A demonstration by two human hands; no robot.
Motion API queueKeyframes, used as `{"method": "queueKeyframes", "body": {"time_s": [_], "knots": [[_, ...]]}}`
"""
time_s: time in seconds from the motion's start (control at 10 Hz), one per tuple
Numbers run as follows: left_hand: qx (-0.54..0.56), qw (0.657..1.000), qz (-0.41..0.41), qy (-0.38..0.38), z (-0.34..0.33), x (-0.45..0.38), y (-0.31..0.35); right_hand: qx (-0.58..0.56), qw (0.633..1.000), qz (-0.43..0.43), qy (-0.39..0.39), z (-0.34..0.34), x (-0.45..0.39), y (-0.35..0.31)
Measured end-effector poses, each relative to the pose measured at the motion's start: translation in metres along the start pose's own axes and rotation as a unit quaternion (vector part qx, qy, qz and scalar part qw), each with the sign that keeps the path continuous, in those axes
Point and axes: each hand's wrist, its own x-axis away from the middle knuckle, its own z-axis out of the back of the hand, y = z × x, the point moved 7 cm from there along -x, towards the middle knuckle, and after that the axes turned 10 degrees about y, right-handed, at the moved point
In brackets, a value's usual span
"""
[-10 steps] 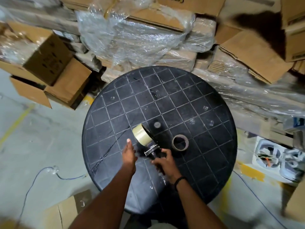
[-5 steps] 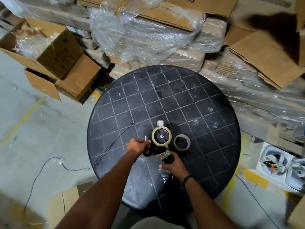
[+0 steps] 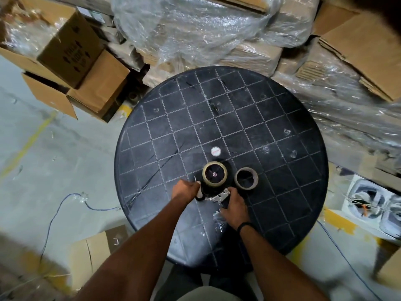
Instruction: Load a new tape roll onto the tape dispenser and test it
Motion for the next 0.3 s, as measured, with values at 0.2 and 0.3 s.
{"method": "queueKeyframes", "body": {"time_s": [0.2, 0.3], "knots": [[0.087, 0.994, 0.023, -0.057, 0.005, -0.004, -0.014, 0.019, 0.999, -0.012, -0.050, -0.006, -0.003, -0.007], [0.122, 0.989, 0.041, -0.072, 0.020, 0.004, -0.013, 0.034, 0.999, -0.008, -0.037, 0.002, -0.001, -0.013]]}}
